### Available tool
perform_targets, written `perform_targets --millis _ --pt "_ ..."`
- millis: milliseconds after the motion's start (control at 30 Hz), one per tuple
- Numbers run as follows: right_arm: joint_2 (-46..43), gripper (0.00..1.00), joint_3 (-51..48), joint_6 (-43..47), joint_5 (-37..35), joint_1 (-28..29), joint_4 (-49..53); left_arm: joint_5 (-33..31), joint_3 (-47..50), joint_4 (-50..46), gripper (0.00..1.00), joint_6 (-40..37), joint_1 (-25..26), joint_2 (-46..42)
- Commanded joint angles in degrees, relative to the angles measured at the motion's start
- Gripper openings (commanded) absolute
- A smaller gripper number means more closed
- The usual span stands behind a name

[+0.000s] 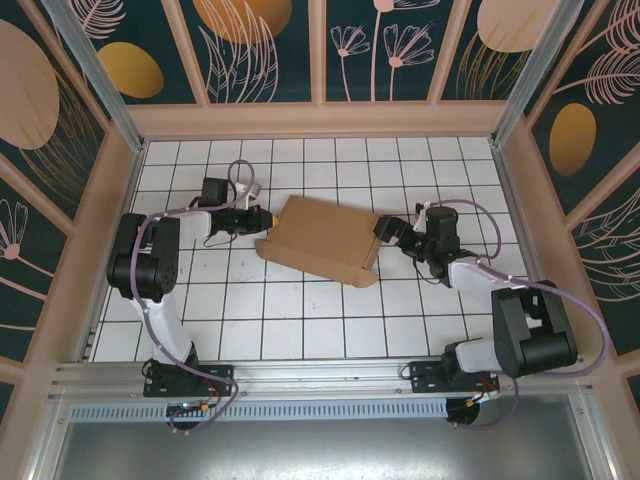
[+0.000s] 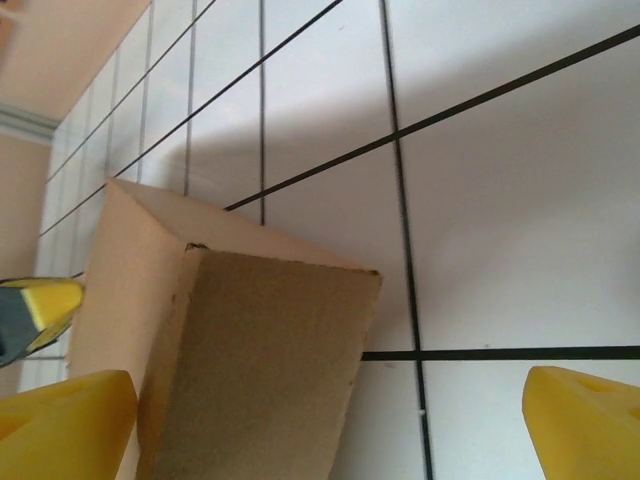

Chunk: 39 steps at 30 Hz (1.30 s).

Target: Fold the paper box

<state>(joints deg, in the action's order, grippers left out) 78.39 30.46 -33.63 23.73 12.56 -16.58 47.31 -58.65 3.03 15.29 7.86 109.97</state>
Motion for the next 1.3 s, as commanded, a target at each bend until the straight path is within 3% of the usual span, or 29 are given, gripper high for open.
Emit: perform_targets --millis 0,267,533,700,867,1133,1267 --pt "2.8 0.99 -1.5 -2.8 9.2 -0.1 -7.2 -7.6 2.4 -7.6 0.03 -0.5 -0.3 4.4" --pt "8.5 0.97 -4.8 -12.8 18.6 0.7 -23.7 -7.5 2.3 -7.5 0.03 -0.5 -0.2 4.2" --pt "15.7 0.69 -6.4 -28.6 18.8 2.5 -41.6 -5.8 4.5 -4.0 0.10 1.2 -0.1 0.7" --pt "16.1 0.42 -6.5 -30.4 17.1 2.3 -40.6 -9.8 6.1 -2.5 0.30 2.2 -0.1 -4.0" --pt "15.0 0.47 -5.9 -29.7 17.3 1.7 -37.4 -14.3 7.5 -1.4 0.41 3.0 -0.1 -9.7" --pt "12.3 0.49 -4.7 -24.7 16.9 0.6 -28.1 -31.5 10.3 1.6 0.50 5.2 -0.2 -24.0" --pt "12.2 0.49 -4.2 -24.1 17.1 0.6 -26.6 -36.1 12.1 3.8 0.55 2.8 -0.1 -30.2"
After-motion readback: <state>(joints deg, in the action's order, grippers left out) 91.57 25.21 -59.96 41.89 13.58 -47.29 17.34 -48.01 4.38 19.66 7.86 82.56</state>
